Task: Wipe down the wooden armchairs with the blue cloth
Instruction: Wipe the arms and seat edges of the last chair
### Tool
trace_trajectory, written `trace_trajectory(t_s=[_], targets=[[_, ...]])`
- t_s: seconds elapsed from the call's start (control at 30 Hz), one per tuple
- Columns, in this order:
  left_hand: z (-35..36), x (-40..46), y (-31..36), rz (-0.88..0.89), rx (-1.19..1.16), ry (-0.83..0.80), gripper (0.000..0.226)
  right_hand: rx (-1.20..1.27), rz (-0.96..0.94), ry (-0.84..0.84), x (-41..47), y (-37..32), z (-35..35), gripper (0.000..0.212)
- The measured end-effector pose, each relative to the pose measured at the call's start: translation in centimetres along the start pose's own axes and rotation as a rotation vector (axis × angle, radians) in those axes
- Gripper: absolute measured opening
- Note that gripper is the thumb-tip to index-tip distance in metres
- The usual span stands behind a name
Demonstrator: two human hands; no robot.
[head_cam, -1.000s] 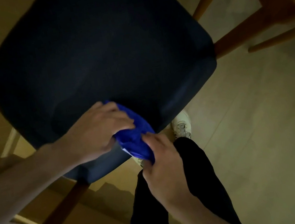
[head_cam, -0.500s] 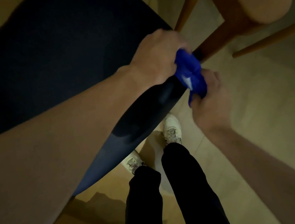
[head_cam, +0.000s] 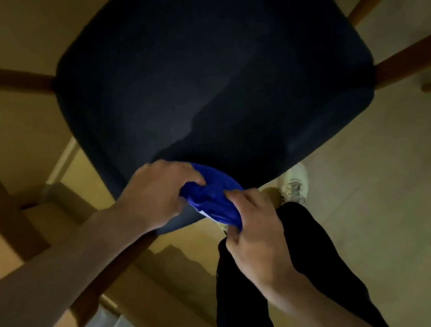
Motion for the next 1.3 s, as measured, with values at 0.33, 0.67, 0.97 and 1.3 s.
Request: trace_trajectory(t_s=[0.33,0.67,0.97,1.3], targets=[[-6.5,8.4,6.5,-0.154,-0.21,0.632,0.04,-0.245,-0.351,0.255,16.0,0.7,-12.4,0.059],[0.2,0.6,4.4,-0.12,-0.151,0.493,0.034,-0.244,-0.121,0.192,4.6,1.5,-3.6,0.063],[1.6,-8.3,-5.4,-0.711,0.143,0.151,0.01,-0.034,0.06,-0.122,-5.8,-5.0,11.9,0.05],[1.4,-10.6,-4.2,-1.139,-0.311,0.598,0.05,-0.077,-0.66,-0.354,7.9,-12.8,6.0,0.065]])
Point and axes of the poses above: each hand's wrist, its own x-axis towards the middle knuckle, its own z-axis out of the palm, y = z × x, the point moved 7 cm from there along x, towards the middle knuckle, and after that the axes turned 14 degrees about y, right-handed, at the moved point
